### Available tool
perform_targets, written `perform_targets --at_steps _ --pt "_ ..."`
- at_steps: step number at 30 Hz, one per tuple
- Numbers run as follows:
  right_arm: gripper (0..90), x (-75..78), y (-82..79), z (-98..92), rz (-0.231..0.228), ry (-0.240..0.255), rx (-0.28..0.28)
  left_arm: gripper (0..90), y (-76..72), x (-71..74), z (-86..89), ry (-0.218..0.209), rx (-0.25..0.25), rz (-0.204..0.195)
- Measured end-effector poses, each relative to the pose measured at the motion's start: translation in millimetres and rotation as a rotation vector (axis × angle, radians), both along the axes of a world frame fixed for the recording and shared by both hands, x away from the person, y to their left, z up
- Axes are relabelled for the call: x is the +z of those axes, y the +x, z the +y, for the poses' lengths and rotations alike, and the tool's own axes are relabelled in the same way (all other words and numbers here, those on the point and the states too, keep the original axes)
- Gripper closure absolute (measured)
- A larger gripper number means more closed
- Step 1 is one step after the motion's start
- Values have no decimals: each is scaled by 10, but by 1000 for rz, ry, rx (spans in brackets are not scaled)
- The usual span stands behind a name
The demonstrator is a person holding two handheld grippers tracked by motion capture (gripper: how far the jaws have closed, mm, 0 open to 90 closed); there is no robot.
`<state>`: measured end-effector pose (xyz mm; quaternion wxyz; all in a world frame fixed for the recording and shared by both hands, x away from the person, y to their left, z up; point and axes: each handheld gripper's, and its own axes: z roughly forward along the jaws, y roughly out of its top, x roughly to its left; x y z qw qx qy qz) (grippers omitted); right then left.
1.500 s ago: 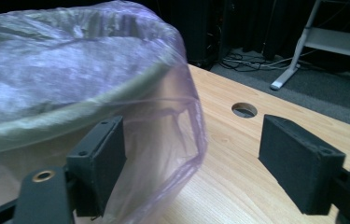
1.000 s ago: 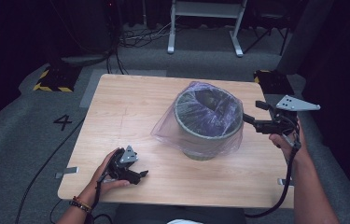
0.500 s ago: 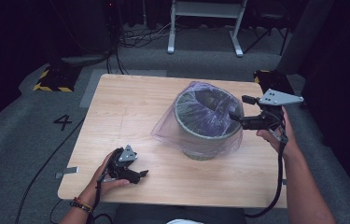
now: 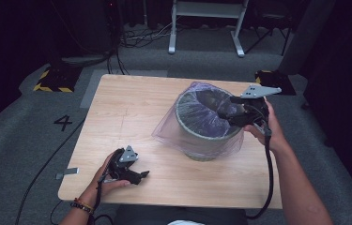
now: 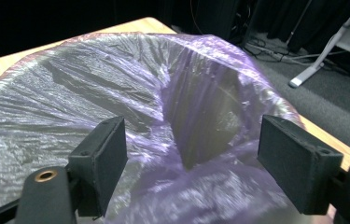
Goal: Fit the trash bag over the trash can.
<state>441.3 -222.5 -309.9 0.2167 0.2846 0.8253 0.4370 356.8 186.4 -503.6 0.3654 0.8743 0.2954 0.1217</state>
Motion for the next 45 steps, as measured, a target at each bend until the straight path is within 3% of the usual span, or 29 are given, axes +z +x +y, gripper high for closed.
perform_targets --at_steps 8,16,28,41,45 --pt "243 -52 57 193 69 -83 11 143 0 0 0 -1 -1 1" --pt "283 -124 123 280 181 -184 46 142 0 0 0 0 0 0" --pt "303 -189 184 324 229 -227 66 142 0 -1 0 -1 -1 1" --pt "340 -204 215 446 285 -366 77 142 0 -1 0 -1 0 1" --pt "353 -208 220 467 293 -377 71 142 1 -1 0 -1 -1 1"
